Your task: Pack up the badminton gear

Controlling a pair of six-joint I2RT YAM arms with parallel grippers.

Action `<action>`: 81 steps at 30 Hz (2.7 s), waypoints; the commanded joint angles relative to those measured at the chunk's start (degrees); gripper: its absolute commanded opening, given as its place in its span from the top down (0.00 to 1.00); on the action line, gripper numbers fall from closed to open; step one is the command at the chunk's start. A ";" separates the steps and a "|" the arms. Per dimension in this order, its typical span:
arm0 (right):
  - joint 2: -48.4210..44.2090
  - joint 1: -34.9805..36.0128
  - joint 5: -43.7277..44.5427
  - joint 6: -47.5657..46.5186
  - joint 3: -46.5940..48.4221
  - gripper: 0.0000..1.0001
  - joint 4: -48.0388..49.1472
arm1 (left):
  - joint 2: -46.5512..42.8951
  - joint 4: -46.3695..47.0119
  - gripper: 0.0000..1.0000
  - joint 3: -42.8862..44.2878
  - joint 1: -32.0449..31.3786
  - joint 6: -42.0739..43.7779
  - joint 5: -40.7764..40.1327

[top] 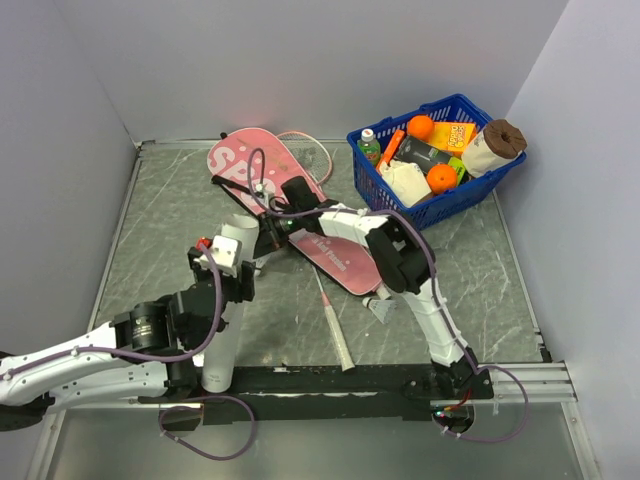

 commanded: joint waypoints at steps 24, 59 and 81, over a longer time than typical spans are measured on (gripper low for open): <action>-64.79 -8.38 54.18 0.04 -40.48 1.00 -11.53 | 22.83 15.20 0.87 5.52 5.03 29.01 43.20; -102.25 -6.89 32.57 17.19 -52.27 1.00 -18.82 | 20.11 19.51 0.88 0.07 4.77 25.41 59.91; -97.24 -1.01 24.57 22.98 -61.84 1.00 -5.30 | 17.30 21.18 0.88 -0.11 4.07 24.36 61.14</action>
